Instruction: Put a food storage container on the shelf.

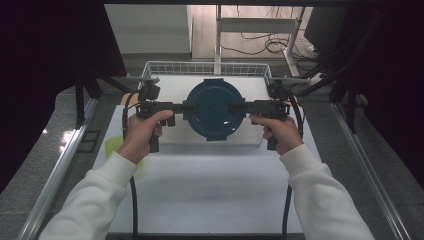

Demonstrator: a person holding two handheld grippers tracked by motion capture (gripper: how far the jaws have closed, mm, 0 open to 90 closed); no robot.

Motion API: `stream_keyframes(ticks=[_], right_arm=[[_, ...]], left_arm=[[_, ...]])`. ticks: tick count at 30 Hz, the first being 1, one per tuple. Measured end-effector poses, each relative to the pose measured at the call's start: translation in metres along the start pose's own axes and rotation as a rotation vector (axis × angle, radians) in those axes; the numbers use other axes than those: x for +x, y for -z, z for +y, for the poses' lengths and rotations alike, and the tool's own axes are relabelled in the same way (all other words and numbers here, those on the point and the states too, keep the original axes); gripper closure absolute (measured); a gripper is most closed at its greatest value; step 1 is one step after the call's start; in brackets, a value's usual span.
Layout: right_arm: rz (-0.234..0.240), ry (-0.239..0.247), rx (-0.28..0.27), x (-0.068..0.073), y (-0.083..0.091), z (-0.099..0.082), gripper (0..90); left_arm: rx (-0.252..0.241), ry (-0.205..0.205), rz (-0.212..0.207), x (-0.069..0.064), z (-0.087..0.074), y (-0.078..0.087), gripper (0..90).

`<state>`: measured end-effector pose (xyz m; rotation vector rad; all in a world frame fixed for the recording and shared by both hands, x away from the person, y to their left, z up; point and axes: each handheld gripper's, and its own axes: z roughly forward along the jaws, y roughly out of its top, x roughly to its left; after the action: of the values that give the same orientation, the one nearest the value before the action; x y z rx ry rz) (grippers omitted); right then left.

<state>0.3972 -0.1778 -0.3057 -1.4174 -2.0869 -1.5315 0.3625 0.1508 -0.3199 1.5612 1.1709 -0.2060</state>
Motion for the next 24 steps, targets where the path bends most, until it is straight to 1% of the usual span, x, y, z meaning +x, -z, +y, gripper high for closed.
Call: stream_keyframes(ticks=[1, 7, 8, 10, 13, 15, 16, 18, 21, 22, 23, 24], right_arm=[[0.0, 0.0, 0.0, 0.0, 0.0, 0.0, 38.9], [-0.003, 0.01, -0.004, 0.003, -0.002, 0.013, 38.9], [-0.003, 0.009, -0.008, 0.003, -0.002, 0.018, 38.9], [-0.004, 0.009, -0.009, 0.003, -0.002, 0.02, 38.9], [-0.006, 0.004, -0.015, 0.004, -0.003, 0.026, 38.9], [-0.003, 0.004, -0.022, 0.003, -0.004, 0.032, 38.9], [-0.003, 0.004, -0.022, 0.003, -0.004, 0.032, 38.9], [-0.004, 0.0, -0.022, 0.001, -0.006, 0.038, 38.9], [-0.005, -0.005, -0.025, 0.001, -0.007, 0.042, 38.9], [-0.008, -0.005, -0.026, -0.001, -0.009, 0.046, 38.9], [-0.008, -0.005, -0.026, -0.001, -0.009, 0.046, 38.9], [-0.011, -0.008, -0.024, -0.002, -0.01, 0.05, 38.9]], left_arm=[[0.001, -0.002, -0.002, 0.0, 0.002, 0.0, 45.5], [0.001, -0.013, -0.004, 0.002, 0.017, 0.002, 45.6], [0.001, -0.013, -0.006, 0.003, 0.022, 0.001, 45.7], [0.004, -0.017, -0.008, 0.003, 0.024, 0.001, 45.7], [-0.006, -0.013, -0.013, 0.004, 0.032, 0.001, 46.0], [-0.006, -0.019, -0.015, 0.005, 0.038, 0.001, 46.2], [-0.004, -0.019, -0.016, 0.006, 0.04, 0.001, 46.2], [0.003, -0.017, -0.019, 0.008, 0.047, -0.001, 46.3], [0.0, -0.014, -0.021, 0.01, 0.05, -0.002, 46.3], [0.0, -0.013, -0.023, 0.012, 0.054, -0.004, 46.3], [0.0, -0.013, -0.023, 0.012, 0.054, -0.004, 46.3], [0.0, -0.01, -0.023, 0.013, 0.056, -0.004, 46.3]])
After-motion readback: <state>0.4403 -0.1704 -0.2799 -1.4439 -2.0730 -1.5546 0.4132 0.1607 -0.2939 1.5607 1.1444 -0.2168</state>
